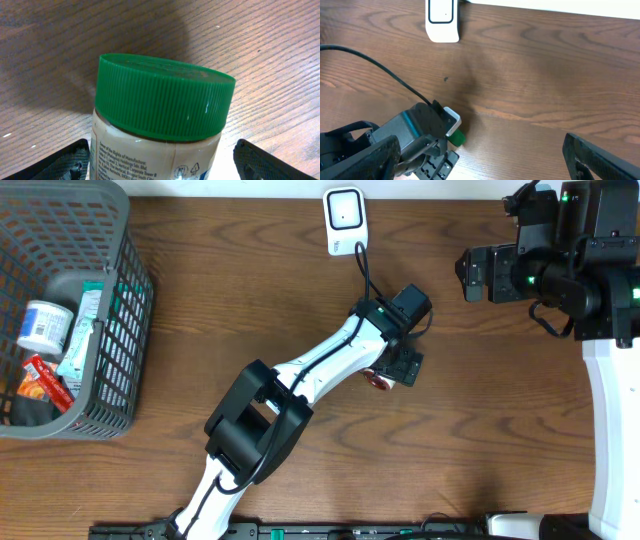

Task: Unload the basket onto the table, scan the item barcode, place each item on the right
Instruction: 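Lift the jar out and carry it toward the white scanner, then lower the jar onto the table right of center and release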

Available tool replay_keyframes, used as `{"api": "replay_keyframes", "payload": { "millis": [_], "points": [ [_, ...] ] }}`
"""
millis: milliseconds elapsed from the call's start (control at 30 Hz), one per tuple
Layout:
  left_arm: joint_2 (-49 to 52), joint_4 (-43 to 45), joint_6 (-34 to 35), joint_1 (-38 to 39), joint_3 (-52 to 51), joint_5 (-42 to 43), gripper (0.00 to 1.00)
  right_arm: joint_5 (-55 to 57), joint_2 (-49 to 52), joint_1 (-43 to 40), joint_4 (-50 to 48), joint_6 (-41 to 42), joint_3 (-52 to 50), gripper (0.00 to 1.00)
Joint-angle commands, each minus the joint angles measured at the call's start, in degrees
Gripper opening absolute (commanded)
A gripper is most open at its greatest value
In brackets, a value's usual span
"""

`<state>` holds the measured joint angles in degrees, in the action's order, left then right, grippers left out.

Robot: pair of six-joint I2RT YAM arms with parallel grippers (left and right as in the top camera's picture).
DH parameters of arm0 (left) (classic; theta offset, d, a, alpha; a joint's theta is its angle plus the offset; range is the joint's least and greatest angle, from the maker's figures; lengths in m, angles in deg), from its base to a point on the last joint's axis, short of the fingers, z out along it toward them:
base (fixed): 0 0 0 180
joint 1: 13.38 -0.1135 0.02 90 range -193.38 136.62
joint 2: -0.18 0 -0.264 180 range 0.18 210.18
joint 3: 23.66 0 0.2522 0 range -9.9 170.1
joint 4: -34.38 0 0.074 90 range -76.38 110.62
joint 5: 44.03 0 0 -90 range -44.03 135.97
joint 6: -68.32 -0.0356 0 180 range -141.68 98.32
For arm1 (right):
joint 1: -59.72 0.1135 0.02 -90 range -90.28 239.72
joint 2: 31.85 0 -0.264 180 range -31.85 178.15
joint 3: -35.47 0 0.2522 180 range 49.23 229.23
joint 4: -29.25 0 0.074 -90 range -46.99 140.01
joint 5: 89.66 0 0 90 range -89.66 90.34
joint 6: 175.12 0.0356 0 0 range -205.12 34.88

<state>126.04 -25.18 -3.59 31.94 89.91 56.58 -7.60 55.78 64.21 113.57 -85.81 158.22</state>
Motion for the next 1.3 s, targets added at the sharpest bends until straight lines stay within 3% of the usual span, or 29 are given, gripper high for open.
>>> {"api": "replay_keyframes", "payload": {
  "millis": [0,233,500,900,1133,1267],
  "points": [
    [-0.2,0.1,-1.6,-0.1,1.8,0.5,0.91,-0.1,0.0,0.4,0.0,-0.7,0.8,0.99],
    [-2.5,2.1,-3.1,-0.8,2.3,-0.6,0.92,-0.1,0.0,0.4,0.0,-0.7,0.8,0.99],
    [-7.5,4.1,-6.3,-2.8,2.3,-12.9,0.93,0.0,0.0,0.4,0.0,-0.7,0.8,0.99],
    [-17.0,4.9,-6.5,-9.8,2.3,-13.7,0.92,0.0,0.0,0.4,0.0,-0.7,0.8,0.99],
    [-25.9,-1.4,-8.0,-19.9,4.6,-13.7,0.92,-0.1,0.0,0.4,0.0,-0.7,0.8,0.99],
    [-30.5,-11.2,-8.0,-33.2,14.5,-13.7,0.92,0.0,0.0,0.4,0.0,-0.7,0.8,0.99]
  ]
}}
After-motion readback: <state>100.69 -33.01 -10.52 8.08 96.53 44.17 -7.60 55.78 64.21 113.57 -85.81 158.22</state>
